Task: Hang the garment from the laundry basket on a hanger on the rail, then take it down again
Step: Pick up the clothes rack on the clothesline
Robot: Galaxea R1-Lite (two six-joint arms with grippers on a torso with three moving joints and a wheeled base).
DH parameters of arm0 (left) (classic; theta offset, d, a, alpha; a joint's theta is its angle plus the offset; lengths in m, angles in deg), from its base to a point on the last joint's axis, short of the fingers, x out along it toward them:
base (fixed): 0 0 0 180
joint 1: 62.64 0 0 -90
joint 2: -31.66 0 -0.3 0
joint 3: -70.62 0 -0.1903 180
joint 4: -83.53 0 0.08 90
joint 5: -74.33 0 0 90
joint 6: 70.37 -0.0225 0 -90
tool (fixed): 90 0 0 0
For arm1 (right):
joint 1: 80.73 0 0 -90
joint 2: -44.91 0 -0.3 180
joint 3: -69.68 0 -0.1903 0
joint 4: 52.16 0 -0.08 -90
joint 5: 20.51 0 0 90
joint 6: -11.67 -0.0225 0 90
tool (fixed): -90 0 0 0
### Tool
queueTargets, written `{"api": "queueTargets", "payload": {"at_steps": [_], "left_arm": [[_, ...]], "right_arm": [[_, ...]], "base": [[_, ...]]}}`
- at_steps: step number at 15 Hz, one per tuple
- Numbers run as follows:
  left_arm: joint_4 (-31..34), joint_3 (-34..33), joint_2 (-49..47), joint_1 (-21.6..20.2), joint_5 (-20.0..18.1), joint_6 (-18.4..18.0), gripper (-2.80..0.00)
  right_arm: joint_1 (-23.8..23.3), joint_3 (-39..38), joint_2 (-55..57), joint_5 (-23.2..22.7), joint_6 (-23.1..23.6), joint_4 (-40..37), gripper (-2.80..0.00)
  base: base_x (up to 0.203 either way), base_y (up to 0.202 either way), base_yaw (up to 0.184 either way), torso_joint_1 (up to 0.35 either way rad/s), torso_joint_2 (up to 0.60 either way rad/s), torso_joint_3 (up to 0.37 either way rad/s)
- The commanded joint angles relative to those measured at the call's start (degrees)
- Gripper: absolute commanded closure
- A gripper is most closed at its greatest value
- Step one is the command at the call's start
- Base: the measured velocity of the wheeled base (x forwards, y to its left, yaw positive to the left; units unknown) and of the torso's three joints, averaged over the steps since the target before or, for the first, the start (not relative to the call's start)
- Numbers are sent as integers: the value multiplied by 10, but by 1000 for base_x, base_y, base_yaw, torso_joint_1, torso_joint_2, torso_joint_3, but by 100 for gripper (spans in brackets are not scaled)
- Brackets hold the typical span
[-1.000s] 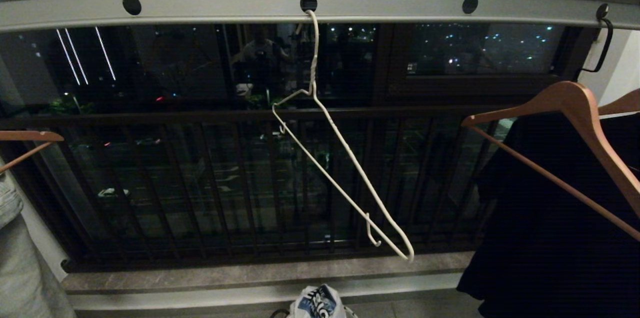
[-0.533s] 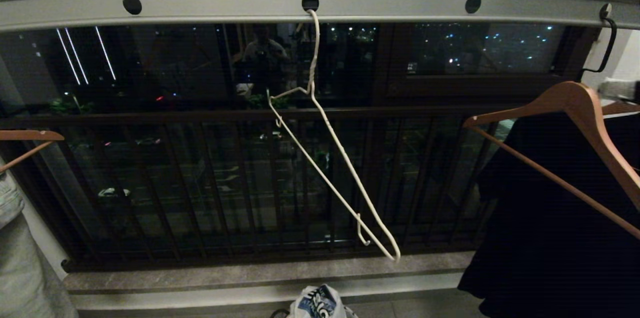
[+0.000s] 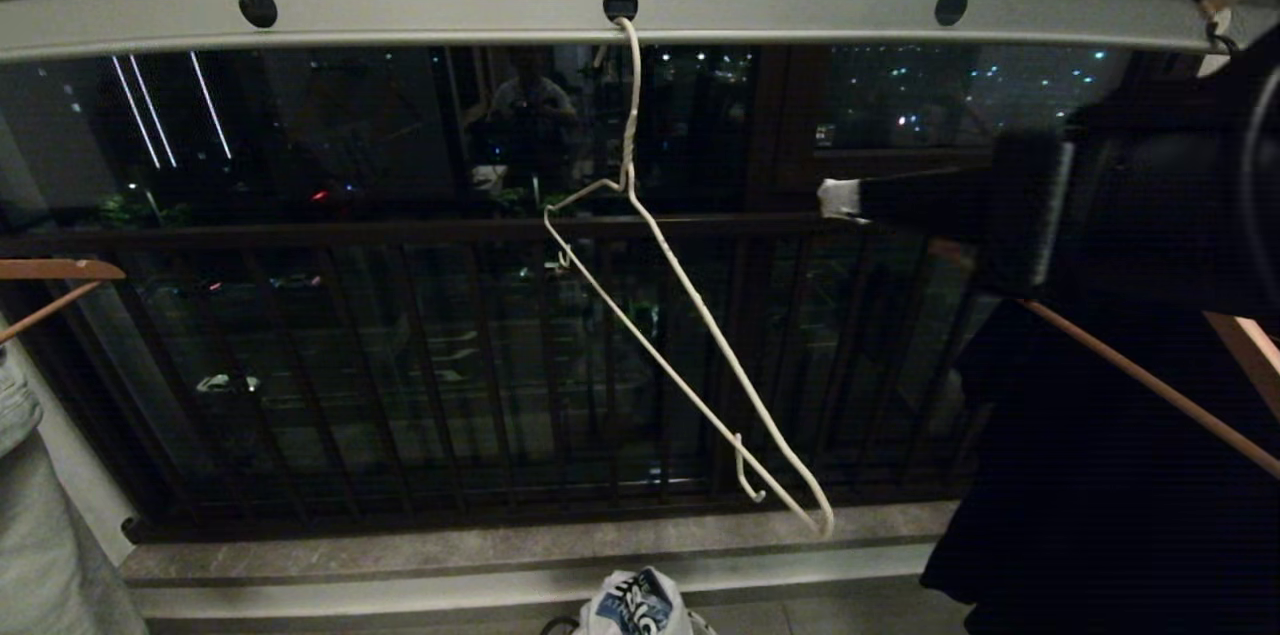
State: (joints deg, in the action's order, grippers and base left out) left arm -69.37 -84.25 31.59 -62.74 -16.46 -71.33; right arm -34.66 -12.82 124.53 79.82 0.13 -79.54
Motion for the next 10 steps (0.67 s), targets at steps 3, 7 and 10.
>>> {"api": "queueTargets", "payload": {"at_steps": [3,7,10], "left_arm": [[0,0,0,-1,0,0,0],[0,0,0,0,0,0,0],[0,0,0,-1,0,0,0]], "right_arm": [[35,71,96,11,1,2,-280],[54,102,132,23,8,-12,-280],[56,108,161,44,42,-11,-280]], "base": [[0,0,0,0,0,0],[0,0,0,0,0,0],[0,0,0,0,0,0]]}}
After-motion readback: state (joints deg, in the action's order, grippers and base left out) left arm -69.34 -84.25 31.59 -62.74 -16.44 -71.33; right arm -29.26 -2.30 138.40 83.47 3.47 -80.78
